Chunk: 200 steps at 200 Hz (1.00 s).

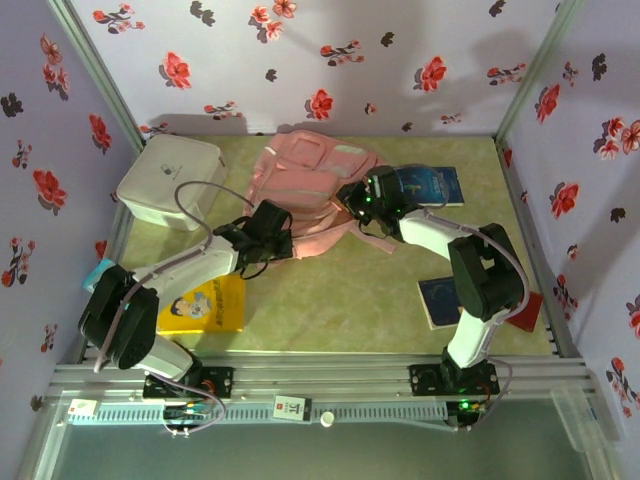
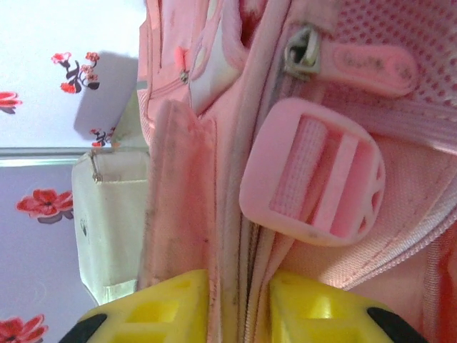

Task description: Pack books, pencil case, and school supplies into a backpack

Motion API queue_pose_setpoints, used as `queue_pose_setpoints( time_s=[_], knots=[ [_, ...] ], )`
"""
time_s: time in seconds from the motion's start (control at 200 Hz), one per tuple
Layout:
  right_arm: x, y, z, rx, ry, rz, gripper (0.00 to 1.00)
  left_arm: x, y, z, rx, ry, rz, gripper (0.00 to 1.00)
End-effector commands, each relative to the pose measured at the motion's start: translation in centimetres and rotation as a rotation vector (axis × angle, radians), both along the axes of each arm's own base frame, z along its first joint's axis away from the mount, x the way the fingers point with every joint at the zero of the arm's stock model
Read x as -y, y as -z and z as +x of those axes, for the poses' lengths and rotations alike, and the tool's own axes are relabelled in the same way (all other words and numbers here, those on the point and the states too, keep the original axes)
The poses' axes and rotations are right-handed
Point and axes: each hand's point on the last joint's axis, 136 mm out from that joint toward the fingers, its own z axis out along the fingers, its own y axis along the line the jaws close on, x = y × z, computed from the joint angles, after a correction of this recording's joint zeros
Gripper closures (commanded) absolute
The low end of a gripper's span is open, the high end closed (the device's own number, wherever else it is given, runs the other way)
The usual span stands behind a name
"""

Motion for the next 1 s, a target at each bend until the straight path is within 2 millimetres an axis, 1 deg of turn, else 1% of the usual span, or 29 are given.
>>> queue_pose_setpoints(
  time_s=[0.0, 0.115, 0.15, 0.205, 0.25, 0.315, 0.365, 0.42, 0.475, 0.585, 0.65, 0.705, 0.765, 0.85, 0.995],
  knots=[
    [2.2, -3.2, 0.9, 0.083, 0.053, -0.003, 0.64, 1.2, -1.4, 0.1, 0.007, 0.103, -0.012, 1.00],
    [3.5, -3.7, -0.7, 0.058, 0.060, -0.037, 0.50, 2.6, -2.7, 0.1, 0.024, 0.177, -0.041, 1.00],
    [4.0, -3.7, -1.4, 0.045, 0.068, -0.057, 0.44, 3.1, -3.1, 0.0, 0.027, 0.204, -0.056, 1.00],
    [5.0, -3.6, -2.6, 0.035, 0.086, -0.078, 0.31, 3.9, -3.5, -0.3, 0.028, 0.248, -0.068, 1.00],
    [5.9, -3.8, -3.6, 0.045, 0.106, -0.091, 0.24, 4.3, -3.8, -0.5, 0.030, 0.272, -0.064, 1.00],
    [7.5, -3.8, -5.1, 0.046, 0.153, -0.122, 0.19, 4.9, -3.8, -0.7, 0.030, 0.297, -0.061, 1.00],
    [8.6, -3.7, -6.3, 0.032, 0.188, -0.125, 0.18, 5.6, -3.6, -0.9, 0.025, 0.321, -0.066, 1.00],
    [9.3, -3.3, -7.5, 0.006, 0.222, -0.113, 0.18, 6.5, -3.6, -1.1, 0.020, 0.356, -0.072, 1.00],
    [9.6, -2.8, -8.5, -0.017, 0.249, -0.081, 0.18, 7.4, -3.6, -1.3, 0.018, 0.391, -0.073, 1.00],
    [9.1, -1.5, -10.2, -0.051, 0.286, -0.020, 0.18, 9.4, -4.0, -1.7, 0.013, 0.459, -0.078, 1.00],
    [8.0, -1.0, -10.8, -0.058, 0.284, 0.010, 0.17, 10.5, -4.1, -2.0, 0.006, 0.498, -0.083, 1.00],
    [6.9, -0.9, -11.2, -0.061, 0.271, 0.021, 0.12, 11.3, -4.1, -2.1, 0.003, 0.518, -0.082, 1.00],
    [5.9, -0.3, -11.6, -0.082, 0.257, 0.028, 0.11, 12.0, -3.9, -2.2, -0.004, 0.535, -0.077, 1.00],
    [4.9, 0.6, -11.7, -0.107, 0.252, 0.053, 0.11, 12.5, -3.6, -2.3, -0.011, 0.547, -0.073, 1.00],
    [4.2, 1.9, -11.0, -0.133, 0.293, 0.110, 0.14, 12.6, -2.8, -2.6, -0.041, 0.555, -0.057, 1.00]
  ],
)
